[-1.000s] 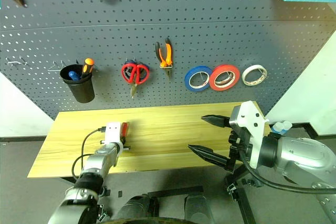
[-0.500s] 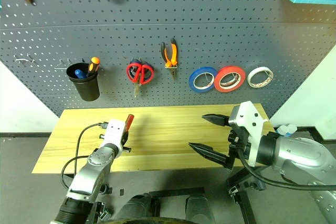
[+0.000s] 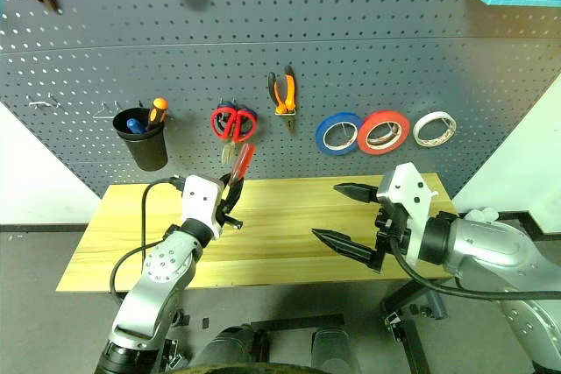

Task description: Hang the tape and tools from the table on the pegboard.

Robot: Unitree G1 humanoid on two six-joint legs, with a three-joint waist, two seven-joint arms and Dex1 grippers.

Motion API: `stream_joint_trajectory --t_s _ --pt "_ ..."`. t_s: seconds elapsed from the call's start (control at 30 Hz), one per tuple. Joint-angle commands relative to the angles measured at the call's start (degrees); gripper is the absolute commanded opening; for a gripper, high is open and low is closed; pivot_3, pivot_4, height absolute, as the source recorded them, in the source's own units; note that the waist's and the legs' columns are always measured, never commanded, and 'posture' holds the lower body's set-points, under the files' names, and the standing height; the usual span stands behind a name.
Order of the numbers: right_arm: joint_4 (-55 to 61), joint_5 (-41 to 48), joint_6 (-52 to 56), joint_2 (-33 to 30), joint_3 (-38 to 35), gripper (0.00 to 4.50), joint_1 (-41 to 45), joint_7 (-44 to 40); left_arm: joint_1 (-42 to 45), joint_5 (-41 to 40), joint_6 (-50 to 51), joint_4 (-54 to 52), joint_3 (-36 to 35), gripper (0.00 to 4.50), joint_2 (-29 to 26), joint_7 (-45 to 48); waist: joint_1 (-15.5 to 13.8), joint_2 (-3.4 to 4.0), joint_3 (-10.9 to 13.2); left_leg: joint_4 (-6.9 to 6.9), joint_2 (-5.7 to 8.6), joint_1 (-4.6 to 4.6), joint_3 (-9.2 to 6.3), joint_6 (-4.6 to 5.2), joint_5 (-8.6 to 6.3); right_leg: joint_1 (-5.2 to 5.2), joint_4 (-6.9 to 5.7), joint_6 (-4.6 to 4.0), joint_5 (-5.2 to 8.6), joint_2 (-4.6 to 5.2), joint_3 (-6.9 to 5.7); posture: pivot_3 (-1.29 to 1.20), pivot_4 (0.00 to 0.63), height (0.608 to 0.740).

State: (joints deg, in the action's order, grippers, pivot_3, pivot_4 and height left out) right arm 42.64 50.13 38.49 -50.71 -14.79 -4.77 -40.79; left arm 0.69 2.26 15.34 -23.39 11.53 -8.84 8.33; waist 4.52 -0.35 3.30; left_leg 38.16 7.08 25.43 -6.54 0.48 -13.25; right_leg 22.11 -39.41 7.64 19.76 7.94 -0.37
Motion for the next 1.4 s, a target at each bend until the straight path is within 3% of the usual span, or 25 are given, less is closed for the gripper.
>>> stream_joint_trajectory --t_s 0.03,0.4,0.87,1.4 --pt "-0.9 -1.7 -1.9 0.8 0.8 4.50 2.0 -0.6 5.3 1.4 -4.6 -4.4 -1.5 0.82 -0.3 -0.2 -0.6 0.02 0.0 0.02 0.00 0.00 0.00 0.00 0.00 0.00 0.00 0.02 -0.02 -0.02 0.01 -0.18 0.000 0.680" --pt "-3.5 -4.6 -3.3 2.0 1.7 4.50 4.7 -2.6 19.2 3.0 -11.0 -0.6 -9.0 0.82 -4.7 -0.4 -1.3 0.02 -0.1 0.05 0.01 -0.05 0.00 0.05 0.04 -0.07 0.01 0.29 -0.18 -0.18 0.05 -0.17 0.000 0.680" --pt "-1.4 -2.7 -0.7 0.3 -1.6 4.50 1.9 -3.7 32.4 4.0 -31.0 24.2 -17.0 0.82 -12.3 -3.7 -0.6 -0.04 -0.2 0.10 0.02 -0.08 -0.02 0.05 0.06 -0.09 -0.03 0.34 -0.26 -0.20 0.07 -0.21 0.013 0.680" --pt "-0.7 4.9 1.7 -1.9 -8.4 4.50 0.9 -5.1 34.5 9.0 -39.0 30.9 -20.4 0.82 -18.1 -9.2 -0.3 -0.08 -0.2 0.12 0.01 -0.08 -0.02 0.07 0.06 -0.06 -0.06 0.34 -0.30 -0.16 0.10 -0.23 0.058 0.680"
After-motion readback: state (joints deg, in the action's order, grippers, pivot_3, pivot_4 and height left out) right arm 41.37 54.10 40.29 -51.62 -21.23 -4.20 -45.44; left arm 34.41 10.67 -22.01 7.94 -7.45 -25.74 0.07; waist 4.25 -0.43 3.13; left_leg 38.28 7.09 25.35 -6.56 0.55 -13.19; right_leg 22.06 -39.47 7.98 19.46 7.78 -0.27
